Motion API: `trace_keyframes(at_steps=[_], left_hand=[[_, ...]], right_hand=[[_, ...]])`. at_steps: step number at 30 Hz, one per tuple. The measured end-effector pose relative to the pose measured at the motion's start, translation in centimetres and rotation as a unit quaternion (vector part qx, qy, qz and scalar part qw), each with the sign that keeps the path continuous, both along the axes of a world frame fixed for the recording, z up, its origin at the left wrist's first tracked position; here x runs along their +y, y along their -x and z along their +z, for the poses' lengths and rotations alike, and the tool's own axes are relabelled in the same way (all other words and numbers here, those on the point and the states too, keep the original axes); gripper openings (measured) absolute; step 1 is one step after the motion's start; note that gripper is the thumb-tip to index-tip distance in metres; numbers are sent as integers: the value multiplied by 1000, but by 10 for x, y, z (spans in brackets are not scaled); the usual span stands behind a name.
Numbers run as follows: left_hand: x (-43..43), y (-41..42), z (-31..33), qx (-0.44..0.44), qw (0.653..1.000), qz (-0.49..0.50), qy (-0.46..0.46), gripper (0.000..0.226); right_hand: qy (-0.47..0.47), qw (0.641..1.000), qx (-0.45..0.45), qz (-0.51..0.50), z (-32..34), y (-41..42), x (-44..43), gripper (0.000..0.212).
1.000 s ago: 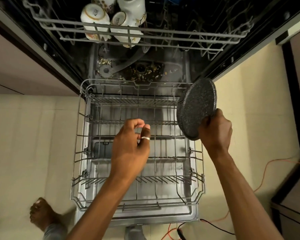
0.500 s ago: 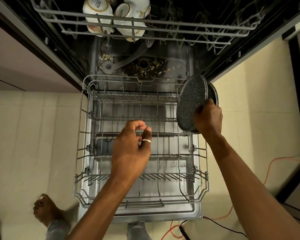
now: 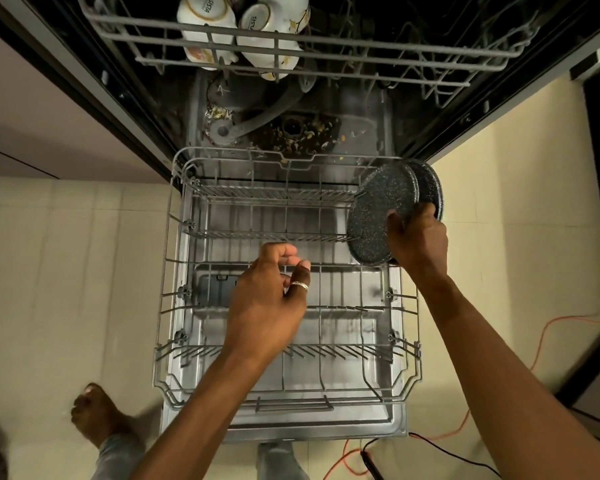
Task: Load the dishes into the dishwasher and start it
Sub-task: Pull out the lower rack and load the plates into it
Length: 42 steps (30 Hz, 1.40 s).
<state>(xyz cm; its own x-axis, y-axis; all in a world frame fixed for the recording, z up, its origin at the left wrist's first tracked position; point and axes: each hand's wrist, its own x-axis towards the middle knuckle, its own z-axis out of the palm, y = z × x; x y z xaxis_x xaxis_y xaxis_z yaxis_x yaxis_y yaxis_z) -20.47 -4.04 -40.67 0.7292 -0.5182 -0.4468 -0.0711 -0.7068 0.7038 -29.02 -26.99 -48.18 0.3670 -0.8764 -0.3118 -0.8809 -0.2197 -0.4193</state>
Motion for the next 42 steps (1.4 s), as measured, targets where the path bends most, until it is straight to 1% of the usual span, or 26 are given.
trace_keyframes(at_steps=[4,8,10,14,18,22,26,28,31,34,37,42], left_hand=[[5,-6,6,5,1000,-4,8,30],[17,-17,19,16,1000,-1,21,32],[28,-25,30,16,999,7,30,31],[50,-42,64,15,998,32,51,27],[89,-61,122,15,996,59,65,27],[142,-82,183,13,992,97,78,17],[216,-112,249,7,987,123,102,14],[251,-130,279,-4,985,133,110,12],[309,-159,326,-22,979,160,120,14],[363,-193,372,-49,974,180,127,19],[417,-226,416,-77,971,197,112,18],[494,-285,467,-145,957,231,102,18]], right_hand=[[84,996,-32,20,14,8,6,33],[129,987,-57,78,37,11,22,26],[130,983,-77,102,57,14,40,19],[87,983,-97,132,112,19,87,16],[47,980,-120,149,181,10,144,24],[-19,979,-135,148,260,-20,204,26],[-71,970,-158,170,345,-70,279,26],[-86,965,-175,173,381,-100,315,21],[-111,955,-200,187,433,-150,378,14],[-122,943,-248,187,473,-199,440,9],[-152,925,-286,199,502,-244,494,8],[-185,888,-313,282,553,-319,561,6]])
